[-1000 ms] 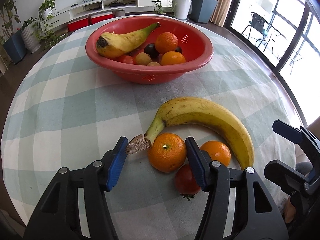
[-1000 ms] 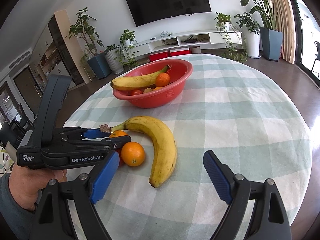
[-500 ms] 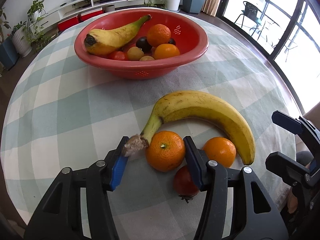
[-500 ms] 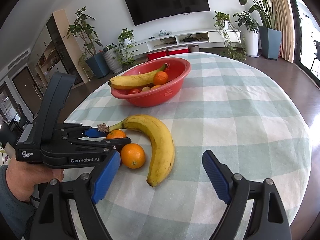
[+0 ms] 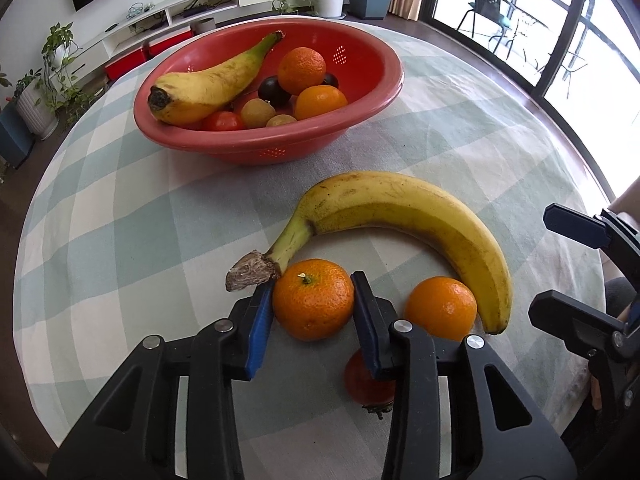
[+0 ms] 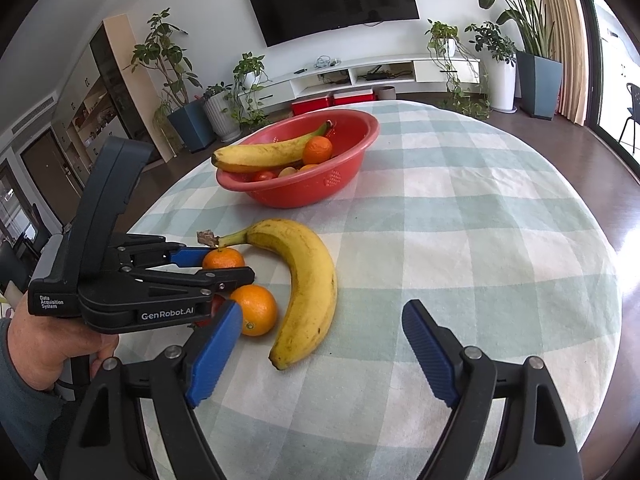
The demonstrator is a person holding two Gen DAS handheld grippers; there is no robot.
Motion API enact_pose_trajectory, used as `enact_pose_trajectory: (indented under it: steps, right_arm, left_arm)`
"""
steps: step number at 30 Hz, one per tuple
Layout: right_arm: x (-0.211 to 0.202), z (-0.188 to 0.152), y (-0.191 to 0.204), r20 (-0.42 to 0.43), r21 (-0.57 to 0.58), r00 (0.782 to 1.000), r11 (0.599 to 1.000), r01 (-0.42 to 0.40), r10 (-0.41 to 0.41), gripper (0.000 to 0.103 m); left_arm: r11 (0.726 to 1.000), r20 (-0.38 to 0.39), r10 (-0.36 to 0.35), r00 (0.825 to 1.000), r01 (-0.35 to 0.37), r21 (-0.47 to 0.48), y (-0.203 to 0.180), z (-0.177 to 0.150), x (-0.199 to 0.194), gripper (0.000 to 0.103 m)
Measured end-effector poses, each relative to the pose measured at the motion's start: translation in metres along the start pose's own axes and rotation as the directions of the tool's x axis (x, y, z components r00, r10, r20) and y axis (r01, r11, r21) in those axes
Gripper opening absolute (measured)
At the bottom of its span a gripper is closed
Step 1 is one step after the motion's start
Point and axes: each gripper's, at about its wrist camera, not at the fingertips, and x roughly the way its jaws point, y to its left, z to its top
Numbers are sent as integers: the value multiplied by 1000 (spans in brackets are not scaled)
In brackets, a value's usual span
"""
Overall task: Organize fruits
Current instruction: 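Place the left tool around an orange while right tool moves over the second banana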
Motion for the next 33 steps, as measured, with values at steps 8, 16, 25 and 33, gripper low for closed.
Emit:
enact_pose_trajectory:
  steps: [8,16,25,33]
  right_arm:
    - [1,6,2,-10,-14,1000,1000,0,0,84]
    - [30,34,23,-117,-150,993,989,-5,-13,75]
    - [86,63,33,-263,-247,961,969,14,-81,64]
    - [103,55,43,-305,-330,945,944,11,-118,51]
  left_arm:
    - [999,42,-40,998,41,-27,10,-15,-14,35]
    - [994,106,-78,991,86,-71,28,-35,-39,35]
    - [979,132,-112,985,132,-153,58,-50,-34,35]
    - [973,152,-131,980,156,-170,61,-53,-37,35]
